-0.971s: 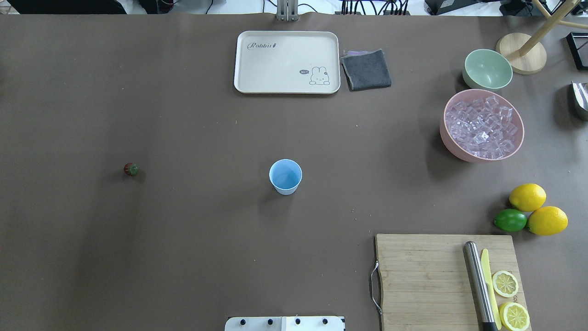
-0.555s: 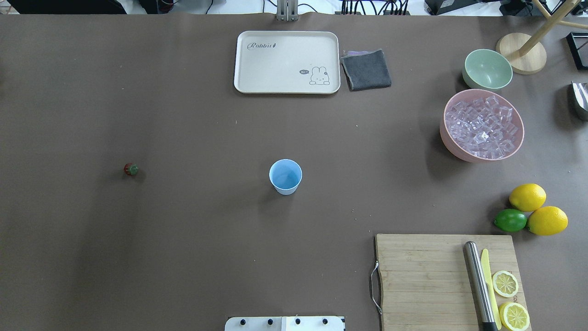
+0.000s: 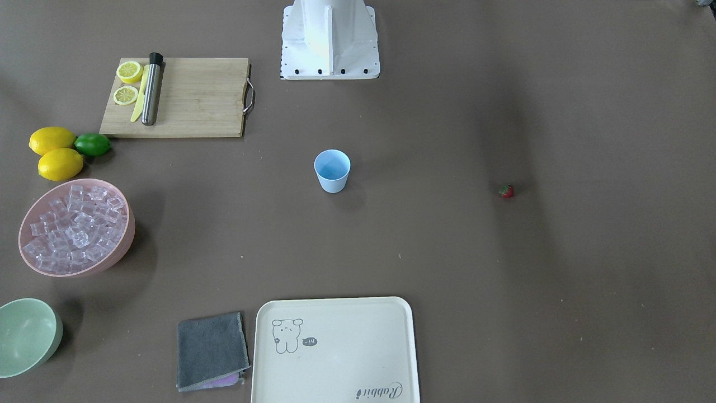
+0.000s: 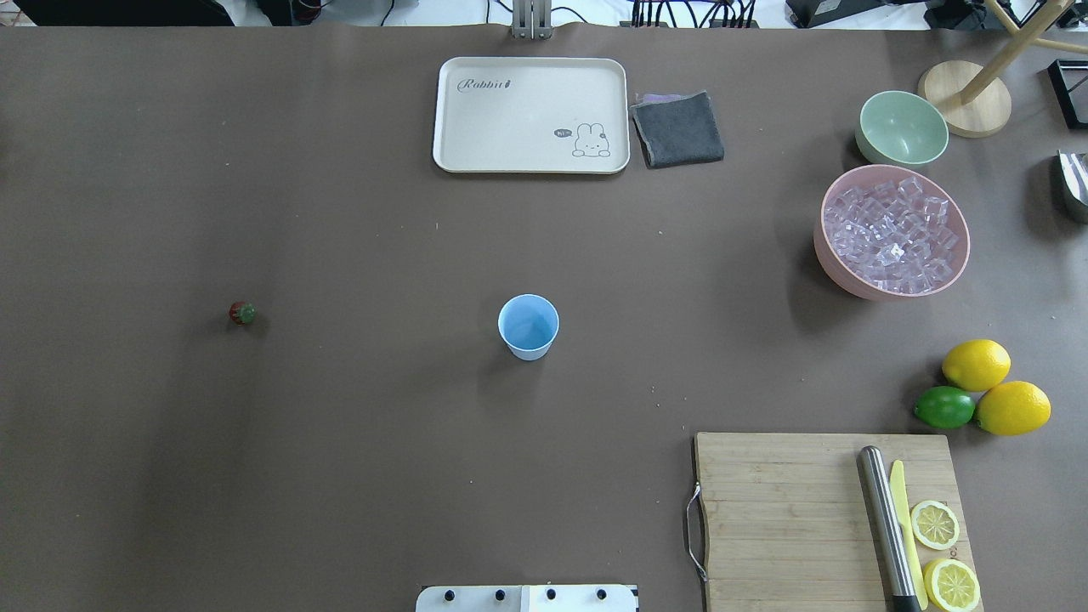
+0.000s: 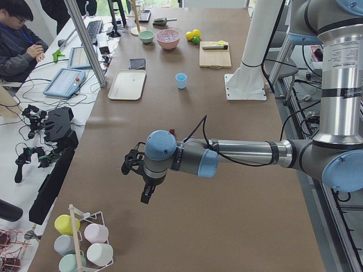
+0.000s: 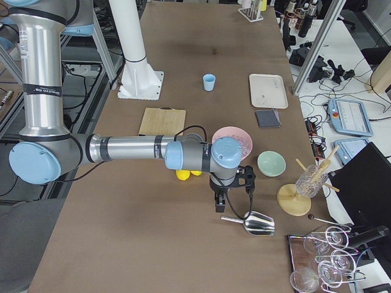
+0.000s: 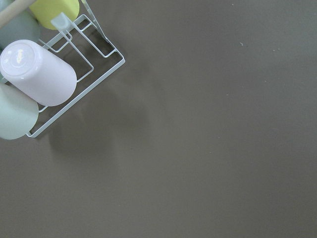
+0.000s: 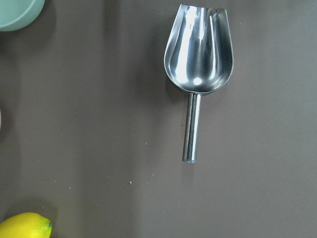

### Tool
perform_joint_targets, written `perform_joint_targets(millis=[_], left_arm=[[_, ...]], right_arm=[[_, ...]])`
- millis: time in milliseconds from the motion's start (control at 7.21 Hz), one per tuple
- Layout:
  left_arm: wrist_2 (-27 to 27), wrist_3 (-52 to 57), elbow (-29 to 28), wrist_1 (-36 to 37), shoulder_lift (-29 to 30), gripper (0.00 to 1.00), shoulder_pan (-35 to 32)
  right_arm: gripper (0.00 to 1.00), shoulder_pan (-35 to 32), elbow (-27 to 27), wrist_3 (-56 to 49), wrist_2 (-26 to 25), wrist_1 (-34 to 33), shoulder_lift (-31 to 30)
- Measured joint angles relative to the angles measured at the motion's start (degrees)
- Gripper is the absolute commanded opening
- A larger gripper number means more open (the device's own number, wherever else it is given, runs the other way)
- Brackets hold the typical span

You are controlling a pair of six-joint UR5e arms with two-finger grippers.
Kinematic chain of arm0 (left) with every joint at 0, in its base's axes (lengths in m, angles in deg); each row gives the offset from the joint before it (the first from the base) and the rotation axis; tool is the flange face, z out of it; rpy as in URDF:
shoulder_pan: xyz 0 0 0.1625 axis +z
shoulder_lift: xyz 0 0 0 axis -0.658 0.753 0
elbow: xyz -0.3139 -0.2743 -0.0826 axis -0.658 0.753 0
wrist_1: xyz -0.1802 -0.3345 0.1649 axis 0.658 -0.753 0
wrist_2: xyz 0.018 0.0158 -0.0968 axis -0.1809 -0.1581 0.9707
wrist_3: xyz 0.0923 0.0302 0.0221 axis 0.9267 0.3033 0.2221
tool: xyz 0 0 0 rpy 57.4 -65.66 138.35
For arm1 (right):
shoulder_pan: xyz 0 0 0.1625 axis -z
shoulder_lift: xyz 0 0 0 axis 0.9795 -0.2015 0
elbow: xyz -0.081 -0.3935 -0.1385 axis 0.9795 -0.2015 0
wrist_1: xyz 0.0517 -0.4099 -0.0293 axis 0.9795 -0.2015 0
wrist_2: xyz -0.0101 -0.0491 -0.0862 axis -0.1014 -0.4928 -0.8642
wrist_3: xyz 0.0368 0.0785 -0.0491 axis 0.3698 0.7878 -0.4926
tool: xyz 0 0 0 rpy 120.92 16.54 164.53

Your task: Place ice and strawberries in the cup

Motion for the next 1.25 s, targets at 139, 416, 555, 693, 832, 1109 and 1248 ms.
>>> perform_joint_targets(millis=[139, 416, 555, 693, 832, 1109, 1248], left_arm=[[0.0, 0.0, 0.0, 0.0, 0.0, 0.99, 0.0], [0.1, 0.0, 0.0, -0.1, 0.0, 0.99, 0.0], [0.1, 0.0, 0.0, -0.1, 0.0, 0.99, 0.0], [0.1, 0.1, 0.0, -0.1, 0.0, 0.99, 0.0], [0.0, 0.1, 0.0, -0.1, 0.0, 0.99, 0.0], [0.0, 0.2, -0.1, -0.2, -0.1, 0.99, 0.0], [0.0, 0.2, -0.2, -0.2, -0.2, 0.99, -0.1]], right_arm=[[1.00, 0.0, 0.4, -0.3, 0.0, 0.1, 0.3], [0.99, 1.4, 1.9, -0.5, 0.0, 0.3, 3.4], [0.98, 4.0, 2.6, -0.4, 0.0, 0.4, 6.4], [0.93, 7.9, 2.9, -0.2, -0.5, 0.5, 10.0], [0.91, 12.6, 2.9, 0.7, -1.6, 0.5, 13.9], [0.94, 21.5, 2.8, 6.5, -4.9, 0.5, 19.8], [0.93, 24.2, 3.0, 7.9, -6.7, 0.5, 20.9]])
